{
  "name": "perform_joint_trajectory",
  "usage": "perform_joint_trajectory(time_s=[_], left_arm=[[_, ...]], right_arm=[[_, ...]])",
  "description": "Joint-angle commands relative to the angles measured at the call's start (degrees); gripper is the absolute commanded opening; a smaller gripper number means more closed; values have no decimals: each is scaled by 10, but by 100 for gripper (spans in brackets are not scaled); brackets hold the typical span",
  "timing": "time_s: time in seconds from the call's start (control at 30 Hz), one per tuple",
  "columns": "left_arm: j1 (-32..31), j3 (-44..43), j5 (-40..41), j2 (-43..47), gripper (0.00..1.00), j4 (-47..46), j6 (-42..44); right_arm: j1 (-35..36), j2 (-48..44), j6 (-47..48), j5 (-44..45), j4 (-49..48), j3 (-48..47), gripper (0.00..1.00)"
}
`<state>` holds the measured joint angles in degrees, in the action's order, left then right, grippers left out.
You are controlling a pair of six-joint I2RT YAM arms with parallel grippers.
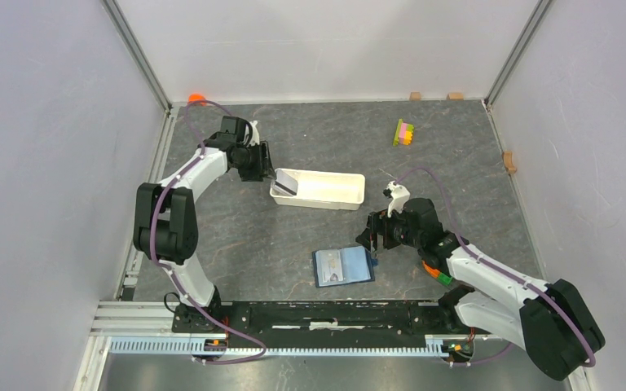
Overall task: Put the credit cards into the card holder
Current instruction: Pick up the credit card from the storage box.
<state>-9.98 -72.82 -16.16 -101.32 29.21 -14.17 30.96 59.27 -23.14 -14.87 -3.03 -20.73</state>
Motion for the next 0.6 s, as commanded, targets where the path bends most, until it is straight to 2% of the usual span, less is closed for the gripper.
perform_joint_trajectory(time_s=[0.0, 0.23, 0.4, 0.57], left_arm=[[2, -12, -34, 14, 62, -16, 12], [-10, -27, -61, -30, 70, -32, 2], [-14, -38, -28, -55, 70, -14, 9], [-14, -47, 28, -58, 66, 8, 22]], right_arm=[[-3, 3, -2, -8, -24, 3, 86], [-3, 19, -4, -22, -37, 4, 85], [-3, 22, -5, -25, -41, 6, 85], [-3, 20, -6, -27, -44, 9, 85]])
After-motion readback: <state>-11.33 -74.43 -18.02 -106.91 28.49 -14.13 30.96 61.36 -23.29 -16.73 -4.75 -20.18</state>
